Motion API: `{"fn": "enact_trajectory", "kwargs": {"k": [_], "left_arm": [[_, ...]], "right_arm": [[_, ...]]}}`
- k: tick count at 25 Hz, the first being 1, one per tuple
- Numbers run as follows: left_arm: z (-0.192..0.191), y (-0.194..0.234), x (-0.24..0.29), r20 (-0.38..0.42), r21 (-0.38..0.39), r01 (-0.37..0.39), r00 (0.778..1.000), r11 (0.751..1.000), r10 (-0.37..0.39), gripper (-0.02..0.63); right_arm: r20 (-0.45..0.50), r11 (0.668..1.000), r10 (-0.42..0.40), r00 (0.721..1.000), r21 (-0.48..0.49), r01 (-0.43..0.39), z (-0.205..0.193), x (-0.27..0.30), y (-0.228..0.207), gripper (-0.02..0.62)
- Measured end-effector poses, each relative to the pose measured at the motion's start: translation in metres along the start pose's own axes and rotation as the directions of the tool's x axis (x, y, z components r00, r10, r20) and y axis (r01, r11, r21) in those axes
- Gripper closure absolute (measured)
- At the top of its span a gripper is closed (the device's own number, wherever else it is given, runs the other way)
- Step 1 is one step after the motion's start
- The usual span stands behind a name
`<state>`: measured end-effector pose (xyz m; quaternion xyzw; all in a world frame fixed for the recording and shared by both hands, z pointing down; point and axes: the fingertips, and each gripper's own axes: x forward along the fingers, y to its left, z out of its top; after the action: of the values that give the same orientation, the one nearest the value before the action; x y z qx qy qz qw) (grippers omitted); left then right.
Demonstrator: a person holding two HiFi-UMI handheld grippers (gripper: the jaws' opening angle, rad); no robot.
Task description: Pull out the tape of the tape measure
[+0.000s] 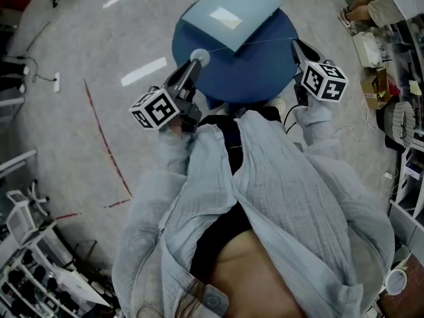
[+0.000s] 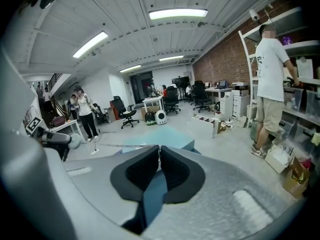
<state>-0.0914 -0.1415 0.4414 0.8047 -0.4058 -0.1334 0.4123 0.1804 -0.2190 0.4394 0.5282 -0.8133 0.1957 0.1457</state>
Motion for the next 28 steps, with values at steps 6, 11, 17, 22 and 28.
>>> {"fn": "enact_trajectory", "kwargs": {"k": [6,11,17,22,28], "left_arm": [[-0.004,-0.017,0.001,-0.033,0.04,0.059,0.998,0.997,-0.058,0.529],[-0.011,-0.02,0.0,-0.04,0.007,0.068,0.997,0.998,-0.068,0.529],[-0.002,-0.008,-0.006,0.001,-0.033,0.031,1.0,0.999,-0.031,0.529],[0.017,0.014,-0.011,0.094,-0.051,-0.066,0.993,0.996,0.071,0.529],[0.037,0.039,-0.016,0.171,-0.057,-0.198,0.964,0.978,0.205,0.529]], "right_arm": [[0.045,0.999,-0.04,0.998,-0.021,0.041,0.023,0.007,-0.009,0.578],[0.072,0.997,-0.065,0.995,-0.026,0.067,0.037,0.014,-0.015,0.578],[0.081,0.995,-0.083,0.993,-0.046,0.087,0.055,0.018,-0.03,0.578],[0.029,1.0,-0.022,0.999,-0.018,0.023,0.038,0.02,-0.012,0.578],[-0.083,0.996,0.09,0.992,-0.018,-0.092,0.007,0.019,0.008,0.578]]}}
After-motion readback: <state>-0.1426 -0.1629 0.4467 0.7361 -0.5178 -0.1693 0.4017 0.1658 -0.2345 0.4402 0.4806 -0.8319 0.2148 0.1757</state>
